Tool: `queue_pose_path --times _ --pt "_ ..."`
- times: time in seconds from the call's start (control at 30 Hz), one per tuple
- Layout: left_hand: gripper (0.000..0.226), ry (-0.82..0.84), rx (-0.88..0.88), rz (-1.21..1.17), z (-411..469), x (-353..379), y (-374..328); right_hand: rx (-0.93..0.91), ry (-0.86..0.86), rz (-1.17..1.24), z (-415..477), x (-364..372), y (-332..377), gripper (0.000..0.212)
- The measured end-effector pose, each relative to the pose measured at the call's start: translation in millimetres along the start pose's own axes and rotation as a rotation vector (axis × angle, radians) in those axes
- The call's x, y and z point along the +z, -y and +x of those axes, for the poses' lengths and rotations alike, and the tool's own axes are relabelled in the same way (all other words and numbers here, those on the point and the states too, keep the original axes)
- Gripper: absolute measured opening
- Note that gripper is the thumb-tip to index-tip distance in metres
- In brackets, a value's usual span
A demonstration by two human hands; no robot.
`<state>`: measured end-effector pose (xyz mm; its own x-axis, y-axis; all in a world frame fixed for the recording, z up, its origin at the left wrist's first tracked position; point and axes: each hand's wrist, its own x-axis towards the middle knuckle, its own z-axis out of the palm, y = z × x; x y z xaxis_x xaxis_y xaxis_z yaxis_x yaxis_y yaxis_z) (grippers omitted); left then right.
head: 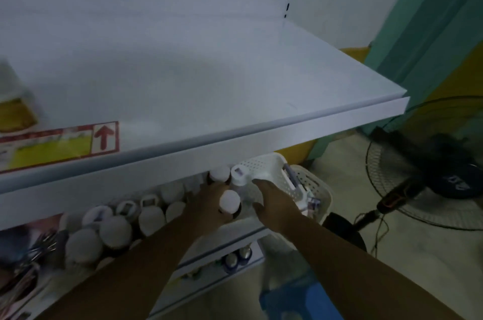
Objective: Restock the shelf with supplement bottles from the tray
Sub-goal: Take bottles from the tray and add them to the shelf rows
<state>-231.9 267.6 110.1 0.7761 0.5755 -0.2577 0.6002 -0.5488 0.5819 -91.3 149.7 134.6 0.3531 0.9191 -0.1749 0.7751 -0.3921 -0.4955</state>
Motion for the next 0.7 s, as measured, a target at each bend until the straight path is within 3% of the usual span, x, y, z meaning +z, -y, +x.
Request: queue_pose_path --times 0.1,0.27,0.47,0.57,0.7 --pt "0.057 -0.096 -0.102 -0.043 2 15 7 0.036 0.006 0.112 34 10 -5 0.054" --pt "0.058 -0.248 -0.118 -0.070 1 24 8 0.211 -0.013 0.348 81 35 -11 0.067" --pt "0.057 -0.159 -0.177 -0.122 0 19 -3 0.174 -0.044 0.506 84 41 -21 0.055" --pt "0.059 -0.138 -0.237 -0.392 -7 5 -13 0.105 -0.044 0.616 72 16 -29 0.046" --pt "0.049 -0.300 -0.267 -0.599 -27 -18 -40 0.028 -0.030 0.819 49 -29 -31 0.033"
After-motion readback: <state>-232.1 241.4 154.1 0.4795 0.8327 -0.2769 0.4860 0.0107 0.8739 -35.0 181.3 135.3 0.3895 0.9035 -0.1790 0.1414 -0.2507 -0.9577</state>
